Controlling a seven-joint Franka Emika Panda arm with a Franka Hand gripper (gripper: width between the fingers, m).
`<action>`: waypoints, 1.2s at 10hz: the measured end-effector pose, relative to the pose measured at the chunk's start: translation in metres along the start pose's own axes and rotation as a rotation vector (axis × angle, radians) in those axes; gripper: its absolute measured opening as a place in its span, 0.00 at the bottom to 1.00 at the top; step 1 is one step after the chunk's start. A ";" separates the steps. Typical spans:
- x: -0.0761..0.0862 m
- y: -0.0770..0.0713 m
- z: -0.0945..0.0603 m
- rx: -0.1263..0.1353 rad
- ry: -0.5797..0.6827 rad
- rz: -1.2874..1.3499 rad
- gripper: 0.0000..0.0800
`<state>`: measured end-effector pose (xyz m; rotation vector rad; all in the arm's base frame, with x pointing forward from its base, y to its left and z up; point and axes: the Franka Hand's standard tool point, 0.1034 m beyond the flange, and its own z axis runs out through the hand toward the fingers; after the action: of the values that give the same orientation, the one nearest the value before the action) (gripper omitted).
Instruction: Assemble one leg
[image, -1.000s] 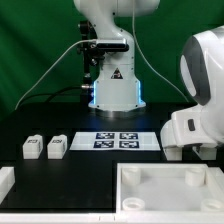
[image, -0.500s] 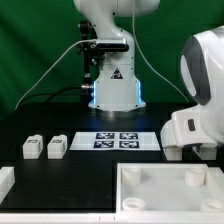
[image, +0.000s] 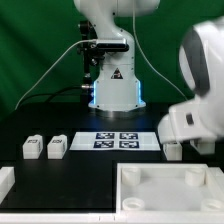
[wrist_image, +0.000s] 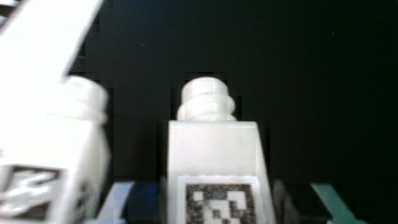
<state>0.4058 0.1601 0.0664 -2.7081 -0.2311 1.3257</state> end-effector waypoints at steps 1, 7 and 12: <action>-0.014 0.007 -0.017 0.003 0.004 -0.010 0.36; -0.022 0.038 -0.078 -0.074 0.586 -0.052 0.36; -0.018 0.061 -0.158 -0.122 1.091 -0.088 0.36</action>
Offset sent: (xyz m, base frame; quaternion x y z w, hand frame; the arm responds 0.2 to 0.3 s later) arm 0.0000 0.0000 0.0000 0.0000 0.1790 0.0000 0.9838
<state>0.5248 0.0909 0.1660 -3.0001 -0.2953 -0.2947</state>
